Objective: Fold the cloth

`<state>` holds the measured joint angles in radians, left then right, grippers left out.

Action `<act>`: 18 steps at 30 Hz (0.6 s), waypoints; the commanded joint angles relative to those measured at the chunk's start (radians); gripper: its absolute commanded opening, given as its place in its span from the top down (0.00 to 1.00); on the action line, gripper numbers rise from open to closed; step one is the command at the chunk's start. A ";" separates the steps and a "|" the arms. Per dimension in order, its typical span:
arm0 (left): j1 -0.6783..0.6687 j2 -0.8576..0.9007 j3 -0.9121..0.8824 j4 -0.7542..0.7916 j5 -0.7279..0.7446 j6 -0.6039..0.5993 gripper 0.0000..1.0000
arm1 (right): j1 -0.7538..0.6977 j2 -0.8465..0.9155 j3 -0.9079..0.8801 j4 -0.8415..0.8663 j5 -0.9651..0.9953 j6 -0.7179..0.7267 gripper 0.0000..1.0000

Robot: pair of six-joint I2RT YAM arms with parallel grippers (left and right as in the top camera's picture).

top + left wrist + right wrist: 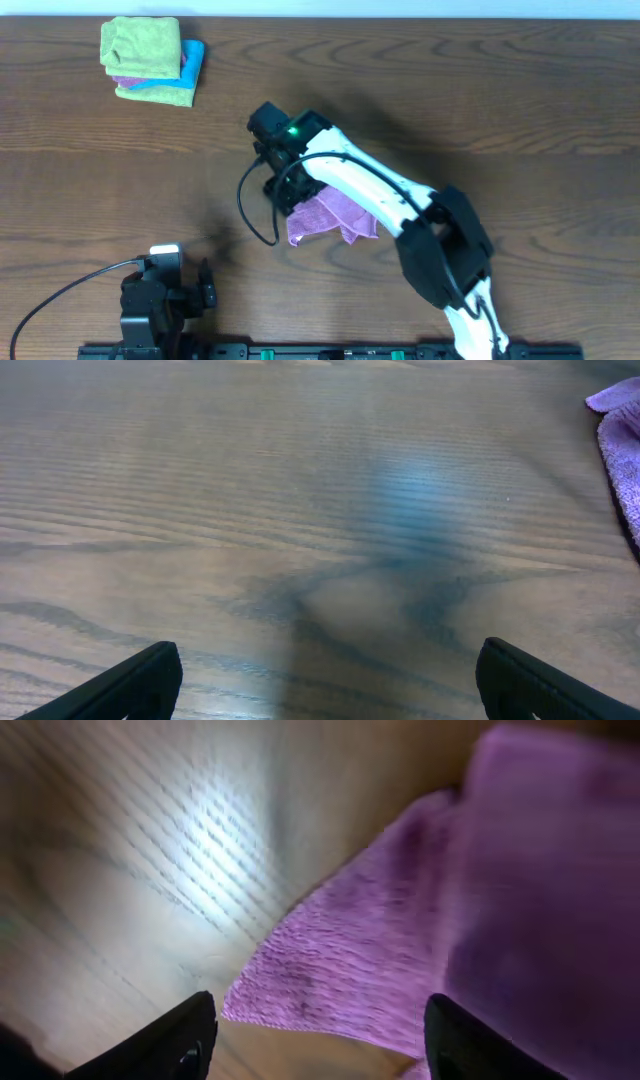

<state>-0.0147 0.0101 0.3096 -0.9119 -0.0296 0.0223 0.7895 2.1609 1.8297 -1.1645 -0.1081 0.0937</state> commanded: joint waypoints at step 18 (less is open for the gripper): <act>0.005 -0.006 -0.034 -0.031 -0.004 -0.007 0.05 | -0.019 -0.145 -0.073 -0.187 0.395 -0.181 0.31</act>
<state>-0.0147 0.0101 0.3096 -0.9115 -0.0296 0.0227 0.7753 2.0186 1.7950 -1.3495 0.2653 -0.0643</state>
